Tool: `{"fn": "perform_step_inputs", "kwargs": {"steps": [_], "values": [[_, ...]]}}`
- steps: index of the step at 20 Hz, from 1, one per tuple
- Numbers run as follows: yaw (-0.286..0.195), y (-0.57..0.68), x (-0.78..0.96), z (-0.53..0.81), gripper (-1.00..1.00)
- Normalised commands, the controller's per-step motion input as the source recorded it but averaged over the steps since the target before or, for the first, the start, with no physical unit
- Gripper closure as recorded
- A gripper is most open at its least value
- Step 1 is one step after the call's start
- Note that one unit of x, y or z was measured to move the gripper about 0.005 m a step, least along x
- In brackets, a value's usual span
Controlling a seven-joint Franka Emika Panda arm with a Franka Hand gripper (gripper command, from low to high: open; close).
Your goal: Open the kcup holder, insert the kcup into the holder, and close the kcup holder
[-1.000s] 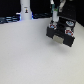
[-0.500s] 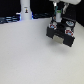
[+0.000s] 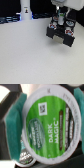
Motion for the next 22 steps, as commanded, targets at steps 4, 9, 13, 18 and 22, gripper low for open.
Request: {"fn": "perform_step_inputs", "kwargs": {"steps": [4,9,13,18,22], "values": [[-0.031,0.03,0.09,-0.13,1.0],[-0.04,0.04,0.12,-0.14,1.0],[-0.032,0.04,0.09,-0.13,1.0],[-0.02,0.04,0.06,-0.17,1.0],[-0.023,0.06,0.09,-0.18,1.0]]}}
